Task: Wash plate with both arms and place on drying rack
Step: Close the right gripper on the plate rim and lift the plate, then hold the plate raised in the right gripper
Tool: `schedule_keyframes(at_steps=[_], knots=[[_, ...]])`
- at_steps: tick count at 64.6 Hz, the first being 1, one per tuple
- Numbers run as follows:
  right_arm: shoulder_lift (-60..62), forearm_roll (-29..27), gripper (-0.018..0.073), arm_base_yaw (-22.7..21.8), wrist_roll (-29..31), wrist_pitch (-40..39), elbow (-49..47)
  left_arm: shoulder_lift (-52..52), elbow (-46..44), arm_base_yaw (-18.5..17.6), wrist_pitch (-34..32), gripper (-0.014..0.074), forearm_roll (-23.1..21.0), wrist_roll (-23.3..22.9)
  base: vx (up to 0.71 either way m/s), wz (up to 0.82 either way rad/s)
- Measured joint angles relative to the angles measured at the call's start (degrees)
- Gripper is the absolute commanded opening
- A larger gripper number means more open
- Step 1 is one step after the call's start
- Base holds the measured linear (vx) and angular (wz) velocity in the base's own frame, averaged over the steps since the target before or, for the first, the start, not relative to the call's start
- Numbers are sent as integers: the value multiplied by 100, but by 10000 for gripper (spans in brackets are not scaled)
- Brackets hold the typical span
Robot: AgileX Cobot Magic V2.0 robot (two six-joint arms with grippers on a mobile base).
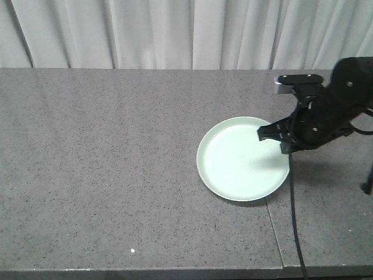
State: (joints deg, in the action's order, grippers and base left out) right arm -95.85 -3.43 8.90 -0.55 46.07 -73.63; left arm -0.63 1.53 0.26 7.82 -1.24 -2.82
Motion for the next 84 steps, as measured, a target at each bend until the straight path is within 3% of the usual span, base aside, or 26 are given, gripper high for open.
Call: schedule_keyframes(at_steps=[9, 20, 36, 64, 84], knots=[[1099, -61, -10, -60, 423, -1125, 1186, 0, 0, 0, 0, -6, 0, 0, 0, 0], [2337, -823, -10, -60, 1153, -2211, 2274, 0, 0, 0, 0, -6, 0, 0, 0, 0], [3538, -1423, -10, -60, 2125, -2501, 2988, 0, 0, 0, 0, -6, 0, 0, 0, 0], [4552, -1484, -10, -60, 2381, -3246, 4019, 0, 0, 0, 0, -6, 0, 0, 0, 0], [4569, -1500, -10, -60, 2385, -3615, 4101, 0, 0, 0, 0, -6, 0, 0, 0, 0]])
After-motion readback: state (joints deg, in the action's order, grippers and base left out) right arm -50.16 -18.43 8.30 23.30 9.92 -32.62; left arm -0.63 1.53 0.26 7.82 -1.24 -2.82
